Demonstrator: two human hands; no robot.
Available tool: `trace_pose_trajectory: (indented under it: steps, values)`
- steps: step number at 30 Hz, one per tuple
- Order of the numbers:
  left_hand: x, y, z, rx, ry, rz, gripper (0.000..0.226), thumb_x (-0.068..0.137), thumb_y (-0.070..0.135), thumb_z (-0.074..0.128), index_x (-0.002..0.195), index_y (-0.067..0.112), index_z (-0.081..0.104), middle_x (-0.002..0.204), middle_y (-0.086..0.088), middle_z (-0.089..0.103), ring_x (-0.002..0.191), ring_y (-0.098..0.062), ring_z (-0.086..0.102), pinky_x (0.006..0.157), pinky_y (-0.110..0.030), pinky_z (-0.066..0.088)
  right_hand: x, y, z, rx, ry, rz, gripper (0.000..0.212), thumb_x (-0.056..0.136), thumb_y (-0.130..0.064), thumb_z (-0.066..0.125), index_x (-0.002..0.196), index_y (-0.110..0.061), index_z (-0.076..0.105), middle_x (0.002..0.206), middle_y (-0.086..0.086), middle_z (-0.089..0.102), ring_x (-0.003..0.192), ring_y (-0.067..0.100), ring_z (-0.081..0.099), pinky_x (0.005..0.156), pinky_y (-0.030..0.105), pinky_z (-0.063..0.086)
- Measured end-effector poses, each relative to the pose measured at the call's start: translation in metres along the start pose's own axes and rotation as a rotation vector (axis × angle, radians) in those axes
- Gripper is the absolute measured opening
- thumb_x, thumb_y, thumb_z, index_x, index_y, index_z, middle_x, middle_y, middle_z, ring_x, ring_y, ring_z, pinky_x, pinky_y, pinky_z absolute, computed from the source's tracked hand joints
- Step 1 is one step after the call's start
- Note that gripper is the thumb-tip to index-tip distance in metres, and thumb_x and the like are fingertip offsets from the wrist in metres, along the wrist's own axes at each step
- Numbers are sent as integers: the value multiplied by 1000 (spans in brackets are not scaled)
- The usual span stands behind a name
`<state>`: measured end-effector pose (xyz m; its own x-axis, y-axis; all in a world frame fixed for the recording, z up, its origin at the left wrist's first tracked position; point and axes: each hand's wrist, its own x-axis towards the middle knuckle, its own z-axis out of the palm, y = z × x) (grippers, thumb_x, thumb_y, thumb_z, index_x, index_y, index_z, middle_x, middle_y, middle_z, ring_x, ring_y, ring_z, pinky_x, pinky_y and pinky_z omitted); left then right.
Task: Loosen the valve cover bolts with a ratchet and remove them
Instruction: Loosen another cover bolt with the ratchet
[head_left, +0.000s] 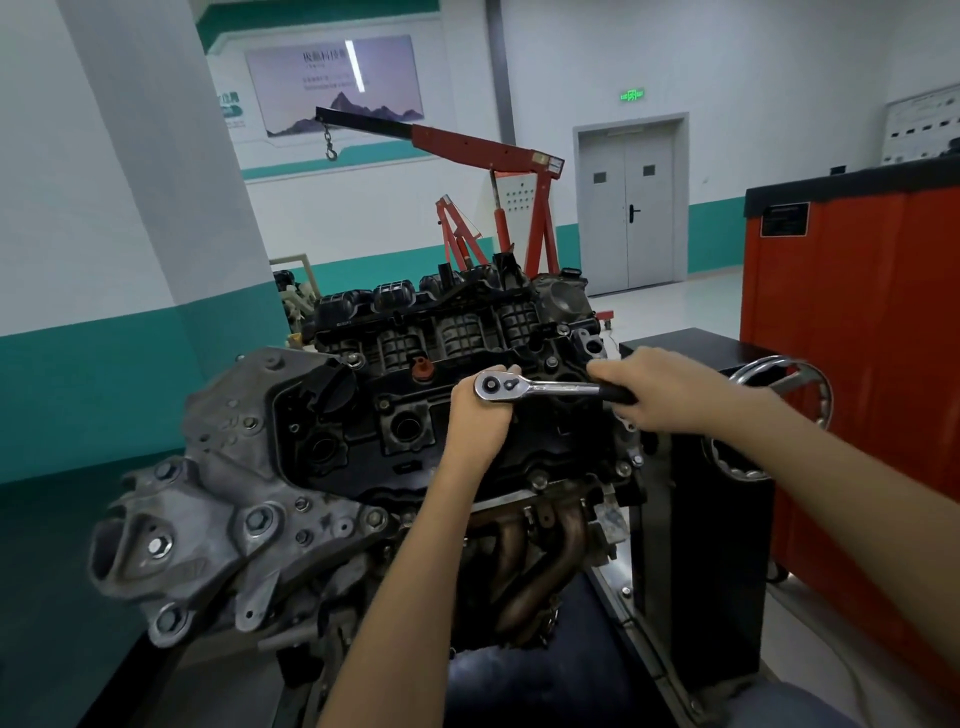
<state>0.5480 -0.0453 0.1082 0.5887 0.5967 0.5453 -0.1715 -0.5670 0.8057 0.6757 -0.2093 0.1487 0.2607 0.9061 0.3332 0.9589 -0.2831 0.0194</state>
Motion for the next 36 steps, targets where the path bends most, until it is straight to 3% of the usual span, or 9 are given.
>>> trace_pose_trajectory:
  steps: [4,9,13,17,21,24,27,31,36]
  values:
    - [-1,-1,8,-121,212,-61,48,101,19,52,59,18,30,56,5,29,55,-9,27,55,-24,26,-36,-55,51,437,127,208,27,82,-13,62,78,-28,39,73,1,54,61,18,57,56,30,47]
    - [-4,2,19,-102,235,-7,44,102,17,51,63,15,30,61,-2,25,61,-15,25,58,-29,25,-51,-144,97,959,202,331,29,84,-3,59,75,-25,43,61,-3,50,47,0,52,44,11,39]
    - [1,-4,5,-28,109,-61,47,100,22,54,60,23,30,61,8,32,64,-11,32,65,-30,29,-48,-104,82,706,120,261,24,82,-6,59,78,-23,43,66,-3,51,53,7,50,47,12,38]
    - [4,-6,-3,6,-19,-34,53,95,12,58,51,24,30,47,11,30,49,-4,28,55,-24,27,-25,-22,31,272,-58,61,21,87,-10,61,100,-24,54,74,-9,51,57,5,57,51,14,43]
    - [2,-5,0,16,13,-7,49,94,2,56,52,25,45,44,14,43,49,0,37,54,-19,31,8,7,-16,-82,-23,-79,13,91,-15,59,100,-19,51,67,-14,44,61,7,51,53,13,32]
    - [0,-4,5,-108,176,-95,46,99,15,55,57,22,39,51,12,40,51,-2,35,55,-19,31,-6,-16,5,36,38,47,19,88,-17,61,89,-27,45,69,-10,46,60,10,51,52,18,36]
    - [0,-4,10,-135,238,-119,42,100,21,54,62,25,40,64,14,39,58,0,35,59,-17,31,-42,-67,53,456,96,219,27,81,-13,61,76,-26,38,70,0,52,60,18,55,55,27,45]
    - [-5,-2,15,-89,205,-5,46,101,14,52,61,18,29,59,4,26,58,-10,24,58,-25,24,-54,-138,92,954,126,305,24,85,-5,59,79,-23,44,65,-2,51,46,3,49,43,13,38]
    - [0,-6,6,3,93,-21,49,99,17,55,57,20,30,55,9,30,57,-10,28,59,-29,26,-51,-86,75,705,60,202,20,80,-2,60,82,-19,48,68,0,54,55,10,48,52,18,40]
